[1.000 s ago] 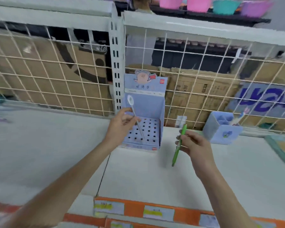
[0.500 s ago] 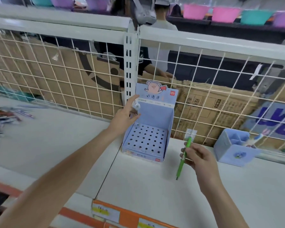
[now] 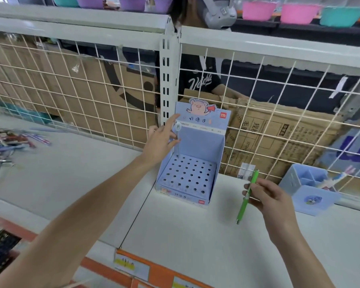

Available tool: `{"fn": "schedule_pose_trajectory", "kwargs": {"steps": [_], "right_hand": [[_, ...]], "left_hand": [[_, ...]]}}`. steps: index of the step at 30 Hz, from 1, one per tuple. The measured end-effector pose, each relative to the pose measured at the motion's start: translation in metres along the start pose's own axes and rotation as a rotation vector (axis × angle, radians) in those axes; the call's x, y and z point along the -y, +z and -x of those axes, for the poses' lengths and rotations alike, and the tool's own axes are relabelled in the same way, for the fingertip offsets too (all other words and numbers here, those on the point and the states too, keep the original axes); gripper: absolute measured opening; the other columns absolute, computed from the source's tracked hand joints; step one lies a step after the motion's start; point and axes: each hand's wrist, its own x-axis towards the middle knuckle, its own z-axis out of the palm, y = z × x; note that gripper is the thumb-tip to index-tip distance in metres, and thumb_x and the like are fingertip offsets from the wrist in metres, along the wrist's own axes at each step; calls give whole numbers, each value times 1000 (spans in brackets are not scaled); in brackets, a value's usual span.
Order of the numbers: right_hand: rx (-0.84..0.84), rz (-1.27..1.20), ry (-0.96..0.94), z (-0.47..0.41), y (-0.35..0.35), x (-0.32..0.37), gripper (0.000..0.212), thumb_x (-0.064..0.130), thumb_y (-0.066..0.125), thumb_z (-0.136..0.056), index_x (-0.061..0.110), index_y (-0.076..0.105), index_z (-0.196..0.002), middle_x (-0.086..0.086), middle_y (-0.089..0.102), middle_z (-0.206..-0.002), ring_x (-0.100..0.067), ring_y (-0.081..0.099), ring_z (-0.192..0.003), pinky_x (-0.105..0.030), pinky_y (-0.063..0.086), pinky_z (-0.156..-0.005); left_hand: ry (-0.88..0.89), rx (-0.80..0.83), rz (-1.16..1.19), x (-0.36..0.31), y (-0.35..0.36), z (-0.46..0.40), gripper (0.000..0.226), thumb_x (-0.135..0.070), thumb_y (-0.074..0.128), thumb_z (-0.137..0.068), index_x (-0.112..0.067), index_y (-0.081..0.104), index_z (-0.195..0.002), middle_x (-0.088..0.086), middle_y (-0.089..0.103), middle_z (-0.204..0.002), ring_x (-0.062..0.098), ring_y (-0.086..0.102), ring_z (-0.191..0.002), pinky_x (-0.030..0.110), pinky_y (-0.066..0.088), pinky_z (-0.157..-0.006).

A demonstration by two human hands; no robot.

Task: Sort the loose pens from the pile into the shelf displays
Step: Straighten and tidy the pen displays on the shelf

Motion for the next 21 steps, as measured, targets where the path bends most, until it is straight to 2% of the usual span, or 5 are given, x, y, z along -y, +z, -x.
{"fn": "schedule_pose_trajectory", "kwargs": {"steps": [4, 8, 11, 15, 21], "right_hand": [[20, -11, 0, -3, 5, 0, 15, 0, 52, -91, 1, 62, -102, -10, 67, -83, -24, 65, -74, -21, 56, -63], [27, -11, 5, -5, 5, -2, 16, 1, 51, -92, 1, 62, -103, -11, 67, -84, -24, 65, -75, -18, 55, -60], [30, 1, 6, -5, 3, -3, 16, 1, 51, -92, 1, 62, -104, -10, 67, -84, -24, 65, -75, -20, 55, -62], [27, -8, 6, -5, 4, -3, 15, 0, 50, -92, 1, 62, -102, -10, 67, -83, -24, 64, -74, -19, 54, -60], [24, -25, 14, -6, 6, -4, 14, 0, 49, -92, 2, 61, -100, -11, 66, -83, -26, 63, -74, -23, 55, -65]], "left_hand": [[36, 4, -4, 0, -4, -2, 71, -19, 68, -84, -25, 28, -141, -3, 70, -80, 14, 63, -90, 20, 17, -76], [111, -35, -38, 0, -3, -2, 71, -15, 72, -80, -34, 23, -128, -3, 70, -73, 18, 65, -81, 22, 20, -73], [115, -38, -53, -1, -2, -3, 69, -16, 71, -81, -32, 25, -129, -3, 71, -74, 19, 64, -82, 21, 19, -73], [95, -33, -67, 0, 0, -4, 61, -17, 69, -83, -17, 39, -136, -1, 71, -78, 19, 63, -86, 23, 22, -76], [104, -63, -89, 3, 5, -4, 65, -17, 71, -81, -29, 30, -130, -5, 70, -73, 17, 62, -82, 22, 19, -76]]}}
